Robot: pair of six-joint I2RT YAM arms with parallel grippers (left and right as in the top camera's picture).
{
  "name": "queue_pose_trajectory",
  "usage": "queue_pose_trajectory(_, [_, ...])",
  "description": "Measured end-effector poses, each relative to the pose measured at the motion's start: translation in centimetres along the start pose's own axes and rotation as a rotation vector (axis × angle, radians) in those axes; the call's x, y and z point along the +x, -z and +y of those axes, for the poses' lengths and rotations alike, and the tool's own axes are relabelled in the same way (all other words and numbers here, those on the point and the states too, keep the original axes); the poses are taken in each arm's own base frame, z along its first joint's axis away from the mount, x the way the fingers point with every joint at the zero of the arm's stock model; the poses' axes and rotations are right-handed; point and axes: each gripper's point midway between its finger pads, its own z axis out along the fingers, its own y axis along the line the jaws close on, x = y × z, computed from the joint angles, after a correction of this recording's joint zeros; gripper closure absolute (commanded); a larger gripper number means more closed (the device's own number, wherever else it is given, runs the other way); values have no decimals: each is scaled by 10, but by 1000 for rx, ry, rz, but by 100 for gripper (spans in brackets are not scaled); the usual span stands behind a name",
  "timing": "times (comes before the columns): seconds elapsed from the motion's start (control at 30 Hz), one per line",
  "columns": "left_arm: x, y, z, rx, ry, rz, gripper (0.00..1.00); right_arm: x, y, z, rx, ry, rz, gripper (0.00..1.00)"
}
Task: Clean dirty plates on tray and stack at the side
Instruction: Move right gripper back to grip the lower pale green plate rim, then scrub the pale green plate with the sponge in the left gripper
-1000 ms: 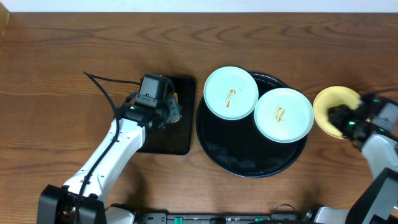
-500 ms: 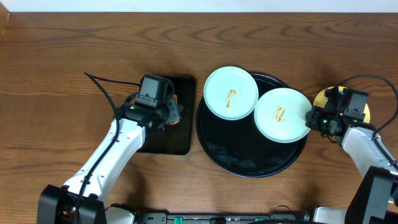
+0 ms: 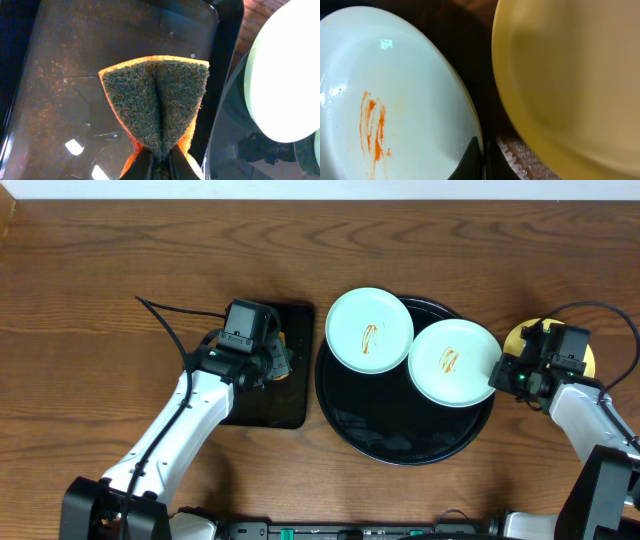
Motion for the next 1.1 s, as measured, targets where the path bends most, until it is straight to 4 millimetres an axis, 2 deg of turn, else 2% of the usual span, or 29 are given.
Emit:
queue_pose_trajectory(0.23, [0, 0, 0, 0, 0, 0, 93, 13, 7, 4, -8, 0, 46, 99])
queue_pose_trajectory(0.47, [0, 0, 0, 0, 0, 0, 92, 18, 48, 24, -80, 23, 26, 99])
queue_pose_trajectory(0.67, [0, 0, -5, 11, -10, -7, 93, 62, 53, 43, -115, 46, 195, 99])
queue_pose_trajectory(0.83, [6, -1, -31, 60, -76, -19, 92, 80, 50, 57, -138, 100, 247, 99])
queue_pose_trajectory(0.97, [25, 0, -66, 126, -171, -11, 93, 105, 44, 62, -135, 117, 308, 99])
queue_pose_trajectory(1.1, [53, 4, -103, 200, -255, 10, 93, 123, 40, 60, -122, 100, 352, 99])
